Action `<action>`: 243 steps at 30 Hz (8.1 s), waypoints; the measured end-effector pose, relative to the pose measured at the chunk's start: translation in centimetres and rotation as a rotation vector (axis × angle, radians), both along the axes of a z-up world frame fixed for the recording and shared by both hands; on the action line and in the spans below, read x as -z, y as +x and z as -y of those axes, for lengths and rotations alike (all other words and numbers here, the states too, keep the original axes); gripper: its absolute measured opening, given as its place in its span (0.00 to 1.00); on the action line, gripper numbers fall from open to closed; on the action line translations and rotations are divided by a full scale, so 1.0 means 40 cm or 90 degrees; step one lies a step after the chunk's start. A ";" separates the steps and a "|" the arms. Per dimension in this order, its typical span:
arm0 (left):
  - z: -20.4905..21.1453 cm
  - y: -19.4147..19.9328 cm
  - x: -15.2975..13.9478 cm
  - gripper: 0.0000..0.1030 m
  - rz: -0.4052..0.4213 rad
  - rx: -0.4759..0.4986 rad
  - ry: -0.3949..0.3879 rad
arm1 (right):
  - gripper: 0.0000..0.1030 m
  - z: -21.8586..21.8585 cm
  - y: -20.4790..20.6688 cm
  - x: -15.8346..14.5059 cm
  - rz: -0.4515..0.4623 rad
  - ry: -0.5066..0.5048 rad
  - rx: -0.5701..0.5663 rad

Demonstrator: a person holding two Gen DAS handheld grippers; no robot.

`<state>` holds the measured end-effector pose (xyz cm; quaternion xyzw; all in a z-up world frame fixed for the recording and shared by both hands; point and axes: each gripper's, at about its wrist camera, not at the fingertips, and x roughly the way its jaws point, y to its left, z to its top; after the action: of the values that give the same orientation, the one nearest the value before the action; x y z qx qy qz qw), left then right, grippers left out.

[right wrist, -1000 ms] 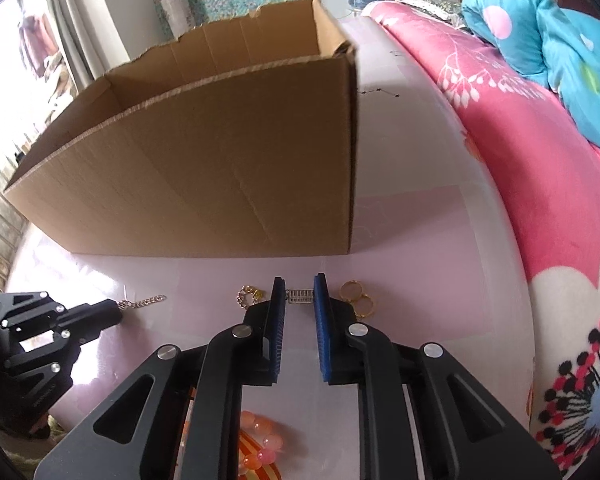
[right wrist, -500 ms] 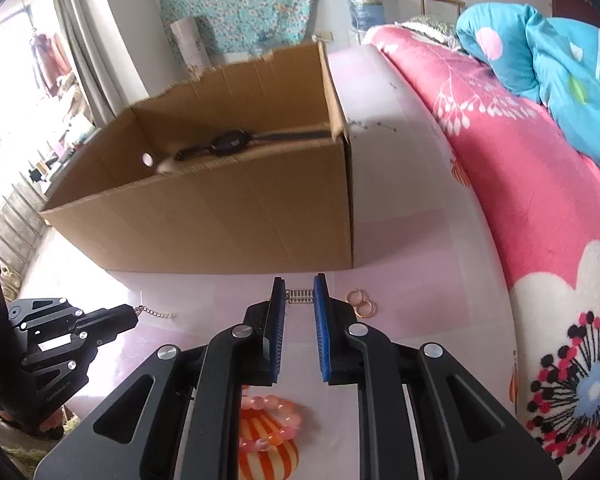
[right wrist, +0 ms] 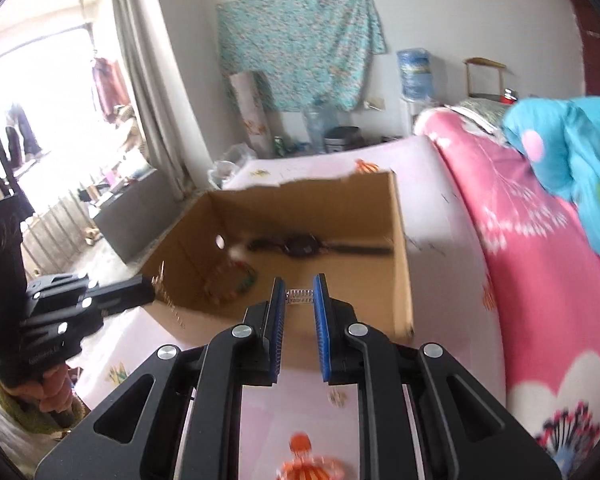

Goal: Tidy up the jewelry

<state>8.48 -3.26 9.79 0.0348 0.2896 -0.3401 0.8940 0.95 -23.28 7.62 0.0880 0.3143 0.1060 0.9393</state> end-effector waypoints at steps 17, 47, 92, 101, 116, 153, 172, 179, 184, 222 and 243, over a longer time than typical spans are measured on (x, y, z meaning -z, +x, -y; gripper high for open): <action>-0.020 0.307 0.164 0.03 -0.250 -0.093 0.006 | 0.15 -0.009 0.341 0.092 -0.170 -0.029 -0.032; -0.118 0.119 0.089 0.33 -0.131 -0.091 -0.029 | 0.40 0.114 0.125 -0.001 -0.064 0.095 0.026; 0.276 -0.026 0.314 0.39 -0.082 0.132 0.167 | 0.47 0.153 -0.075 0.322 -0.206 0.032 0.150; 0.308 -0.013 0.342 0.32 -0.093 0.148 0.189 | 0.39 0.141 -0.053 0.328 -0.203 -0.015 0.124; 0.314 -0.007 0.354 0.03 -0.075 0.153 0.200 | 0.39 0.156 -0.062 0.322 -0.206 0.002 0.139; 0.132 -0.015 0.359 0.03 -0.122 0.064 0.129 | 0.17 0.061 -0.012 0.328 -0.232 -0.167 0.035; 0.123 -0.007 0.357 0.03 -0.132 0.069 0.115 | 0.11 0.096 -0.055 0.291 -0.219 -0.072 0.072; 0.094 -0.022 0.331 0.02 -0.110 0.078 0.105 | 0.11 0.087 -0.066 0.258 -0.191 -0.066 0.066; 0.082 -0.050 0.306 0.02 -0.091 0.079 0.110 | 0.11 0.086 -0.072 0.224 -0.164 -0.063 0.060; 0.094 0.387 0.081 0.01 -0.282 0.057 0.014 | 0.11 0.017 0.225 0.105 -0.145 0.001 -0.082; 0.114 0.575 0.227 0.04 -0.422 -0.043 0.077 | 0.11 -0.005 0.318 0.119 -0.185 -0.057 -0.102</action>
<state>31.47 -7.84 0.70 -0.0342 0.5849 -0.2856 0.7584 13.67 -23.06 2.84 0.0355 0.4570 0.1524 0.8756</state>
